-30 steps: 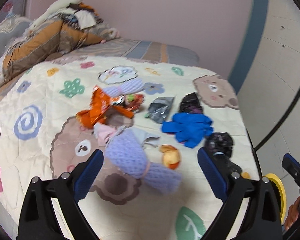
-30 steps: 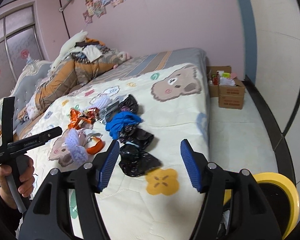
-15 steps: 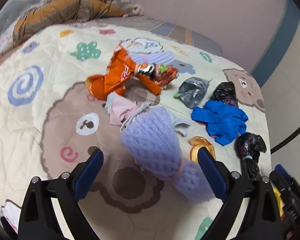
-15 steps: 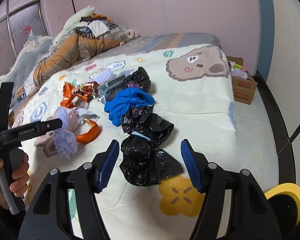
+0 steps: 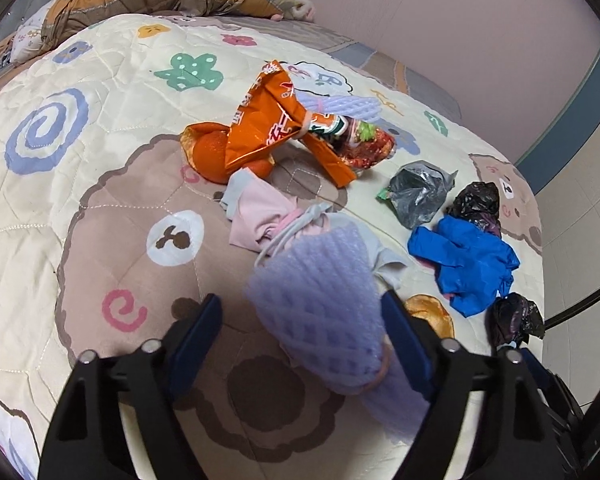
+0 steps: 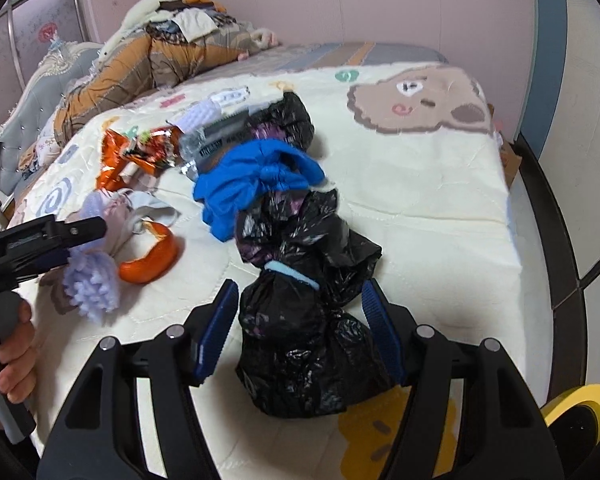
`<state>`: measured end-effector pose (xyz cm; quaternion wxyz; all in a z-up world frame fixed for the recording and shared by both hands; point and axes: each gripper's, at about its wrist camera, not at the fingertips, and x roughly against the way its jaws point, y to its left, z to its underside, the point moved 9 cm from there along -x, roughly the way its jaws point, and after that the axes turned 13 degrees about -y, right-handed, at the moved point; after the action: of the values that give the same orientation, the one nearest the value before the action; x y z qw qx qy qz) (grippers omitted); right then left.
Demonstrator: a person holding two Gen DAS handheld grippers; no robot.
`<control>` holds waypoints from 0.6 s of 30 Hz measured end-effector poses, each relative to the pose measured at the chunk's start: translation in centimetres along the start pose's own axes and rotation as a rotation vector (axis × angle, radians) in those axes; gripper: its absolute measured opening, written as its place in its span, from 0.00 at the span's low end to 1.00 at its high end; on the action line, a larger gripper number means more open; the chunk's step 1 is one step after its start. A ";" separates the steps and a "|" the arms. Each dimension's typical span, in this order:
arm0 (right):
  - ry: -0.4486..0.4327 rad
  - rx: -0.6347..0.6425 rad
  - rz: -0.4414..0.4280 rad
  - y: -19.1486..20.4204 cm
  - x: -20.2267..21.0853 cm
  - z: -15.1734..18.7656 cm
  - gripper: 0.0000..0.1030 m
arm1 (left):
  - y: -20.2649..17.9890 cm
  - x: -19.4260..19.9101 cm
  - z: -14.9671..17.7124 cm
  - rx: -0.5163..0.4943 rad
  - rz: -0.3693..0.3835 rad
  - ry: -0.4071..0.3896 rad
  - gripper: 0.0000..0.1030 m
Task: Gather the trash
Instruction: 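Grasp the lavender mesh sleeve with the left tool while the right grasps the black bag, then carry the mesh sleeve and black bag to the bin and release both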
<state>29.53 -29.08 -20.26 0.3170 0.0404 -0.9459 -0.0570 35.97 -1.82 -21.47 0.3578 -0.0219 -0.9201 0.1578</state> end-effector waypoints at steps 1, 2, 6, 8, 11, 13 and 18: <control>0.011 0.001 -0.003 0.0 -0.3 0.2 0.50 | 0.0 0.0 0.0 -0.007 -0.006 0.000 0.62; 0.021 0.006 -0.003 0.1 -0.7 0.3 0.47 | -0.2 -0.1 0.1 -0.016 -0.009 0.003 0.58; 0.021 0.014 0.004 0.3 -1.1 0.5 0.36 | -0.7 -0.3 0.4 -0.028 0.005 0.019 0.40; 0.014 0.012 0.007 0.3 -1.0 0.4 0.32 | -1.0 -0.3 0.5 -0.032 0.018 0.024 0.34; 0.010 0.020 0.006 0.5 -0.9 0.3 0.26 | -1.0 0.0 0.6 -0.026 0.031 0.028 0.30; 0.006 0.023 0.003 0.6 -0.7 0.2 0.24 | -1.0 0.3 0.6 -0.026 0.044 0.033 0.29; 0.003 -0.001 -0.012 0.6 0.3 -0.1 0.23 | -0.9 2.0 0.2 -0.036 0.075 0.018 0.28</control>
<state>29.33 -28.54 -19.99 0.3179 0.0461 -0.9451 -0.0594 34.41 -2.44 -20.07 0.3593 -0.0643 -0.9181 0.1546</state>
